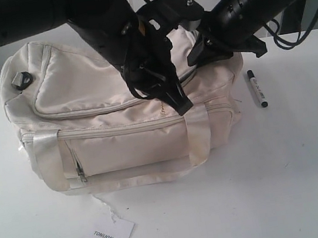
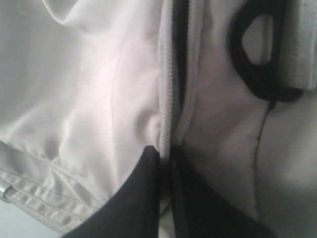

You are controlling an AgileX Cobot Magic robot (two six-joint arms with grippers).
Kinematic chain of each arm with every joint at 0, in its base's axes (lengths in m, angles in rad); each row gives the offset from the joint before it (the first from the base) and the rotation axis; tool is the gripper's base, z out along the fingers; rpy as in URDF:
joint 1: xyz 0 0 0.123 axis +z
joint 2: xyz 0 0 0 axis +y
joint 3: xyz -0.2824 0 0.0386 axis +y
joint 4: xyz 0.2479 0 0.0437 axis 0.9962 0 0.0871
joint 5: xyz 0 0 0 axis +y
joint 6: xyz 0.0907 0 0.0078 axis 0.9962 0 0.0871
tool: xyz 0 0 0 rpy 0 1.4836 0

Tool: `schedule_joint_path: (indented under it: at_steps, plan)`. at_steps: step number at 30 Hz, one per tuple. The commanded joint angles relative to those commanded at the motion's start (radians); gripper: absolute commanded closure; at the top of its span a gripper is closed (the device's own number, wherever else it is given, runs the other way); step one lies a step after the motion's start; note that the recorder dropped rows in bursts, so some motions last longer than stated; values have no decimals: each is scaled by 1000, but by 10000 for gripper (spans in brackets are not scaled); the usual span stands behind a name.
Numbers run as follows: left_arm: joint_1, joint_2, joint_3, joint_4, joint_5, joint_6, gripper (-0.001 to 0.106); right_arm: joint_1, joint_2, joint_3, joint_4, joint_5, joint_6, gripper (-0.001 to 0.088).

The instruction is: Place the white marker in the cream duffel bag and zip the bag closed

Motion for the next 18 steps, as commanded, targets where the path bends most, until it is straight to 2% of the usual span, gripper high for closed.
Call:
schedule_joint_path:
  at_steps: [18]
  plan:
    - [0, 0, 0, 57, 121, 2, 1053, -2, 0, 0, -13, 5, 0, 868]
